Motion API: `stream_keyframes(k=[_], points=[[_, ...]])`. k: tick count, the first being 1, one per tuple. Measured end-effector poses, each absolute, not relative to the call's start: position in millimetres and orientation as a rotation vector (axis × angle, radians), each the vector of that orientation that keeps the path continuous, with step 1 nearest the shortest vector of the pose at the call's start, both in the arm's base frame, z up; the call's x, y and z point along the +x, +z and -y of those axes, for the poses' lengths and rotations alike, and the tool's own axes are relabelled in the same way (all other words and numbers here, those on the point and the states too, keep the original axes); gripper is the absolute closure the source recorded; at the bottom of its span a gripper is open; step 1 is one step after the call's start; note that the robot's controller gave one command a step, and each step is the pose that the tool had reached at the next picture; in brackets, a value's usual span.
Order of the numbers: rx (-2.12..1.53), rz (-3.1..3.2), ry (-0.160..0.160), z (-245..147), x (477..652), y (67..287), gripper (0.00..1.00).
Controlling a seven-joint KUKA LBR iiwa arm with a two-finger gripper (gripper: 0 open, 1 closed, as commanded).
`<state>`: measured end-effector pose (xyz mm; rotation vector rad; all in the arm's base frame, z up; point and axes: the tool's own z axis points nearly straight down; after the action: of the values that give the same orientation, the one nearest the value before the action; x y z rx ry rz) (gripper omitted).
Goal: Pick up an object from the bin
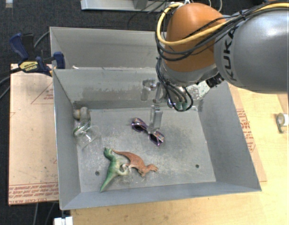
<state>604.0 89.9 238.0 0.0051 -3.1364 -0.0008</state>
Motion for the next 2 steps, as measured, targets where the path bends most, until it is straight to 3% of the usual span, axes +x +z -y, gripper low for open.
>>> stream_keyframes(k=[1,2], points=[[0.004,3.138,-0.001,-89.7,603.5,240.1,0.0],[-0.086,3.139,-0.003,-114.5,617.5,230.9,0.0]])
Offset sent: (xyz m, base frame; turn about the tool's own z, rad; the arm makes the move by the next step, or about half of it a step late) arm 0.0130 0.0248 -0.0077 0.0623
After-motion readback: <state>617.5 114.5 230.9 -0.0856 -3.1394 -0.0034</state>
